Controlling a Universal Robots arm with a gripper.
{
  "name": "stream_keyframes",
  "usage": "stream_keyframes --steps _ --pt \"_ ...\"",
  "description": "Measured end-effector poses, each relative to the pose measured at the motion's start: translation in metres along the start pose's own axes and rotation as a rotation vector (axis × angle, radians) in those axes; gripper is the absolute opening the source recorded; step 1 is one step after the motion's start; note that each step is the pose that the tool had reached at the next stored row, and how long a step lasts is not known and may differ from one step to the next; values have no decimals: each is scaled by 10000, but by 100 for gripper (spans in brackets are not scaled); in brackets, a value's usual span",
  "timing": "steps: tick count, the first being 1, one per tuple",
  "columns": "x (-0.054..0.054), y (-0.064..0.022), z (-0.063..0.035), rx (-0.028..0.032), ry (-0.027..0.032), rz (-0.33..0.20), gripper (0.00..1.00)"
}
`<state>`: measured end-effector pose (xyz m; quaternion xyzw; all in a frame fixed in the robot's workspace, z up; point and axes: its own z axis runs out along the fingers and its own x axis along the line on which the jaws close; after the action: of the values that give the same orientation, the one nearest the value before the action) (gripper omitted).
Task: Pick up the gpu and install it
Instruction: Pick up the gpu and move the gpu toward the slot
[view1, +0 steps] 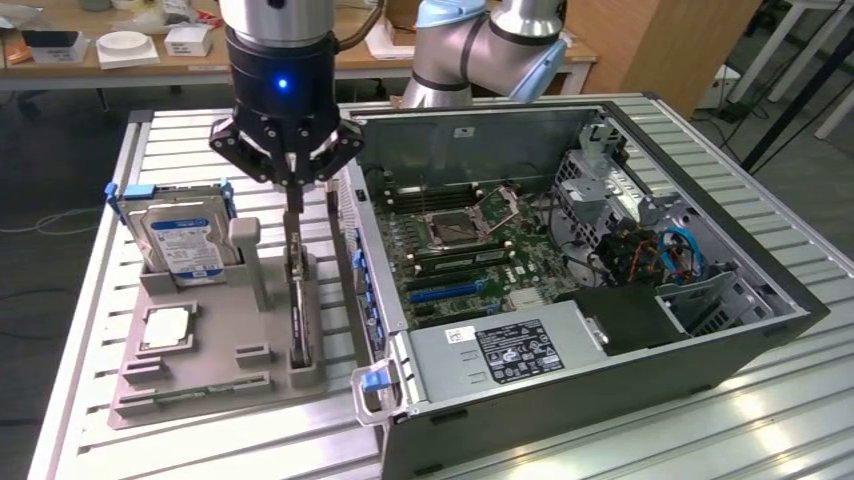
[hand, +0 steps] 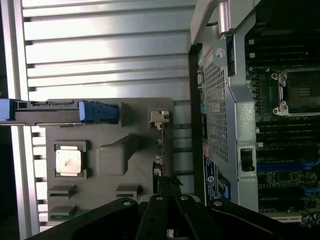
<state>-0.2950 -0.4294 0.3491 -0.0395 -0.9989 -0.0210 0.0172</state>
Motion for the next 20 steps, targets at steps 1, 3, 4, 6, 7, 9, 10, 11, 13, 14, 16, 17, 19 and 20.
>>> stream_keyframes --steps 1,3,4,6,7,9,10,11,13,14,16,17,19,20 --pt "-1 -24 1 0 0 3 11" --pt "-1 -65 5 0 0 8 11" --pt "-1 -82 7 0 0 11 11" --pt "-2 -110 10 0 2 18 11" --pt "-1 -121 11 -1 2 21 11" --pt "-1 -144 14 -1 2 27 11" --pt "0 -156 15 -1 2 30 11" --pt "2 -167 16 -1 2 37 16" --pt "4 -190 19 -1 1 53 23" --pt "5 -202 21 -2 2 61 29" --pt "6 -216 27 -1 4 68 35" --pt "7 -221 31 -2 7 70 35" --pt "9 -239 39 -1 17 72 42" --pt "9 -249 45 0 27 75 42"
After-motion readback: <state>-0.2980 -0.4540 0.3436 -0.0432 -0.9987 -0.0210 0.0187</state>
